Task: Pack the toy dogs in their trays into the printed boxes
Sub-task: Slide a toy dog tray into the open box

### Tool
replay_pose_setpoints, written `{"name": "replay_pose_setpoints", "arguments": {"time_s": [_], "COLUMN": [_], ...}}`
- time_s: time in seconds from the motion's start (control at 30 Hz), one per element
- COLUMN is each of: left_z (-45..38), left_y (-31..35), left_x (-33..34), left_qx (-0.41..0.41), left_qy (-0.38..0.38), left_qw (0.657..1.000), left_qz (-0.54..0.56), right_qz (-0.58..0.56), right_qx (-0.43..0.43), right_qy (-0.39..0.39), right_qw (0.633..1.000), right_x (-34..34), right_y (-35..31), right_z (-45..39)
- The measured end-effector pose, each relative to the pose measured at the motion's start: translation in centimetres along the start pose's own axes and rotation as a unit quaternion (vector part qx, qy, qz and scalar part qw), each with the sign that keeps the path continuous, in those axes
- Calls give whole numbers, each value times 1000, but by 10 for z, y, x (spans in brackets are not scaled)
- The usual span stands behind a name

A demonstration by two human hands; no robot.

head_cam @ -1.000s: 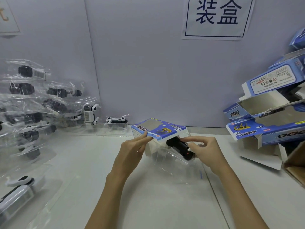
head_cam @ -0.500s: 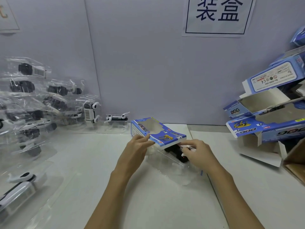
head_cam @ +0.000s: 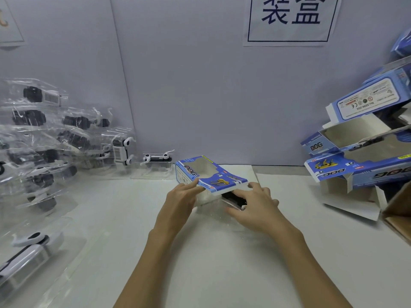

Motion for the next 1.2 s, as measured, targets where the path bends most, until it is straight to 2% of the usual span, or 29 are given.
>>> {"name": "replay_pose_setpoints", "arguments": {"time_s": [0.13, 0.4, 0.5, 0.6, 0.67, 0.73, 0.83, 0.9, 1.03, 1.13, 1.2], "left_z": [-2, -3, -3, -2, 0, 0, -1, -1, -1, -2, -1], "left_y": [4, 16, 25, 17, 9, 5, 11, 17, 20, 34, 49], "left_x": [-4, 0, 3, -2, -6, -10, -8, -5, -2, 6, 13], "left_qx": [-7, 25, 39, 6, -22, -38, -38, -36, -33, 8, 34], "left_qy": [21, -7, -9, 22, 48, 64, 49, 35, 9, -51, -87], "left_qw": [999, 998, 996, 995, 993, 991, 991, 989, 986, 985, 981], "left_qz": [34, 61, 79, 99, 103, 109, 122, 140, 165, 166, 171], "right_qz": [-97, -59, -73, -257, -369, -435, -413, -389, -450, -465, -525], "right_qx": [13, 33, -4, -38, -28, 5, 75, 97, 126, 130, 146], "right_qy": [45, 70, 86, 120, 144, 135, 81, 80, 123, 138, 167], "right_qw": [994, 995, 994, 958, 918, 890, 904, 913, 876, 865, 822], "right_x": [-10, 0, 2, -10, -19, -17, 3, 14, 13, 6, 4], "right_y": [3, -1, -7, -2, 13, 28, 37, 37, 40, 49, 59], "right_z": [0, -2, 0, -1, -2, -7, -14, -16, -18, -19, -20]}}
Point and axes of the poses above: each hand's wrist, its own z-axis away from the middle knuckle, its own x-axis out of the palm, y = z × x, the point moved 7 cm from there along -z, towards the middle knuckle, and after that the axes turned 1 degree about x, right-handed, at the moved point
